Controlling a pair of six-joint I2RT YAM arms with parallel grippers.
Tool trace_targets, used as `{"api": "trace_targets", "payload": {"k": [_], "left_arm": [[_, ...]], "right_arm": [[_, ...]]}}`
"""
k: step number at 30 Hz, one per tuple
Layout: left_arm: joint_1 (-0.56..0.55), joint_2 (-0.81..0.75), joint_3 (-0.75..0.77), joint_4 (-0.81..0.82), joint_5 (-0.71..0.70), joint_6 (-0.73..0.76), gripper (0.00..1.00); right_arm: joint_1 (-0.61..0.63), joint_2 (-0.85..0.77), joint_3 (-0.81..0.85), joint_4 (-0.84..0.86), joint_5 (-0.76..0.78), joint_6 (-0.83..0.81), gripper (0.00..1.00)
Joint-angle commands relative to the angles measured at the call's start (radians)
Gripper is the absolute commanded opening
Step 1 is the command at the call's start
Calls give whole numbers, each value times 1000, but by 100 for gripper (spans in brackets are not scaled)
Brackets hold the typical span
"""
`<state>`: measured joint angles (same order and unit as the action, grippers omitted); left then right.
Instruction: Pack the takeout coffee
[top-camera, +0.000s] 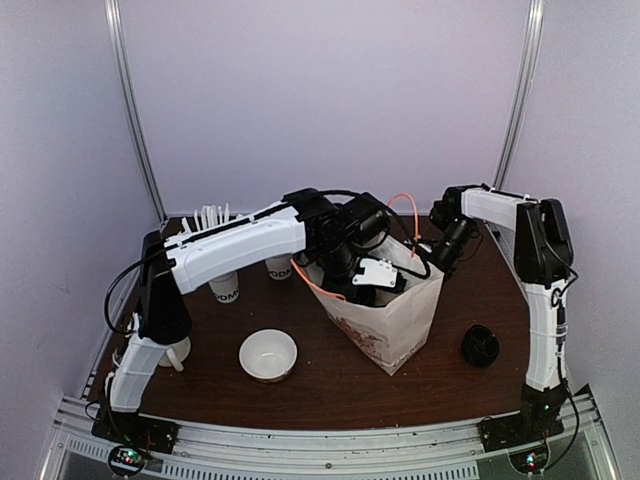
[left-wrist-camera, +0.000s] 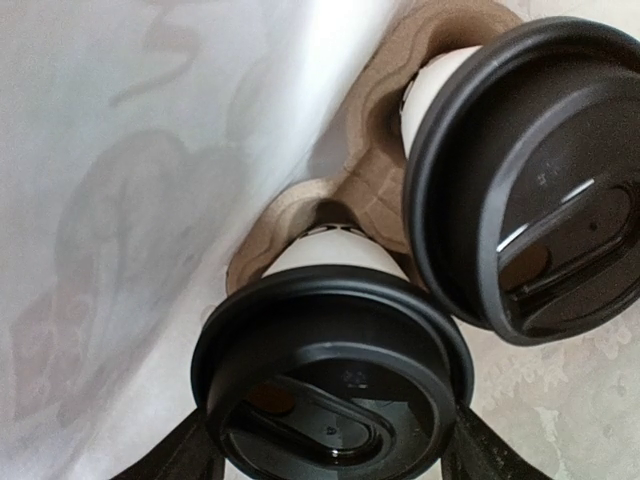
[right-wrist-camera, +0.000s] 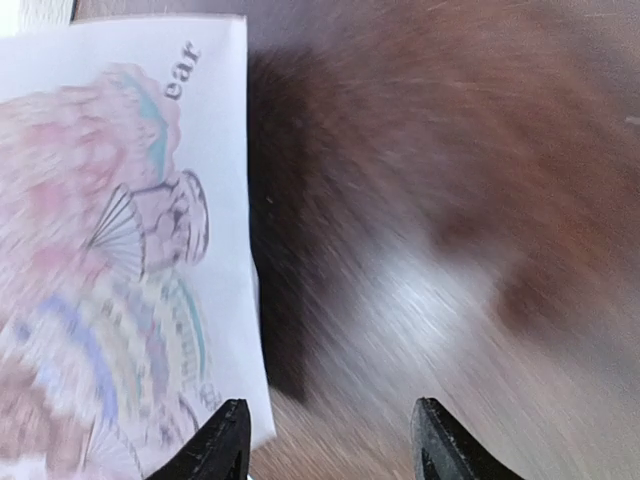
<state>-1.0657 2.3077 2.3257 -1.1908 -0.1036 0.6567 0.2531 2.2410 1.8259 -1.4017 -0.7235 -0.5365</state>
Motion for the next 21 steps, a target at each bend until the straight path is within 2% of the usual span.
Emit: {"api": "trace_targets", "payload": {"k": [1, 6, 14, 21], "left_arm": [[14, 46, 14, 17, 86, -12, 48], [24, 89, 26, 15, 136, 0, 47], [43, 168, 99, 15, 198, 22, 47], [38, 201, 95, 12, 156, 38, 47]], "right_arm": [[-45, -135, 46, -86, 88, -39, 59], [-86, -238, 64, -128, 117, -62, 62], [-101, -357, 69, -130, 79, -71, 64], [-101, -392, 56, -133, 51, -73, 64]]}}
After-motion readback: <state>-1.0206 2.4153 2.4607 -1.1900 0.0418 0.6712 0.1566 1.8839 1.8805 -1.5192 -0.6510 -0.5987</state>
